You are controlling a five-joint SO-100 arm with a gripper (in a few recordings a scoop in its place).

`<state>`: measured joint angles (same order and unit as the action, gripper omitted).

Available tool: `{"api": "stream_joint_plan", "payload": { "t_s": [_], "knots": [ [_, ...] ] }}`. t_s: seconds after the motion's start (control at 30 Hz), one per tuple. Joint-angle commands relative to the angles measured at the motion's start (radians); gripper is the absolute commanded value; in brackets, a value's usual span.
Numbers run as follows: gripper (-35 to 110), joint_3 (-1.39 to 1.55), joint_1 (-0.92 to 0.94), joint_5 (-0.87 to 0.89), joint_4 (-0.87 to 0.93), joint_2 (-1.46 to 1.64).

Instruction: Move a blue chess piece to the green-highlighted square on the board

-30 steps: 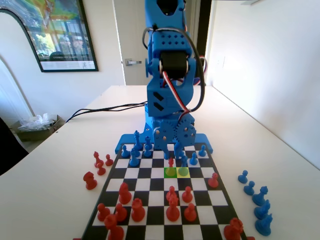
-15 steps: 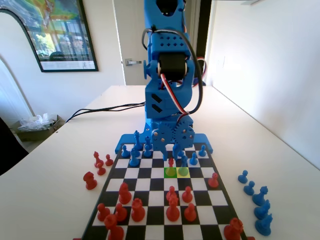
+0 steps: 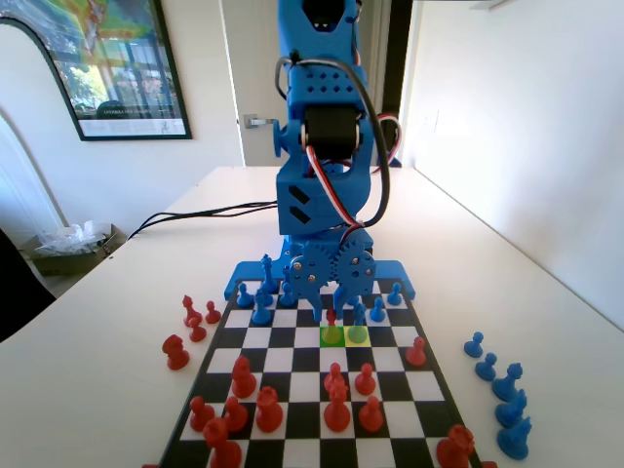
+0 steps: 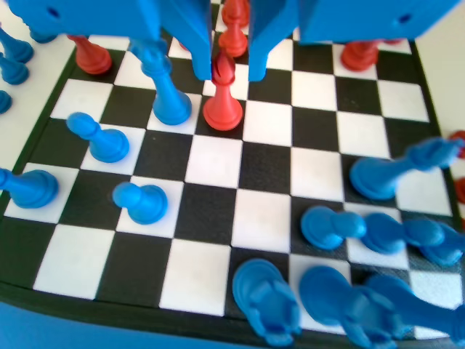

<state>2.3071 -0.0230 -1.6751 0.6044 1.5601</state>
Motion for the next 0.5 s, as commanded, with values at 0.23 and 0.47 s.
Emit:
{"api": "stream_joint_plan", "payload": {
  "t_s": [0.23, 0.47],
  "knots": [
    [9, -0.009, -0.026, -0.003, -0.041, 0.011],
    [9, 0.029, -0.032, -0.008, -0.064, 0.011]
  ]
}}
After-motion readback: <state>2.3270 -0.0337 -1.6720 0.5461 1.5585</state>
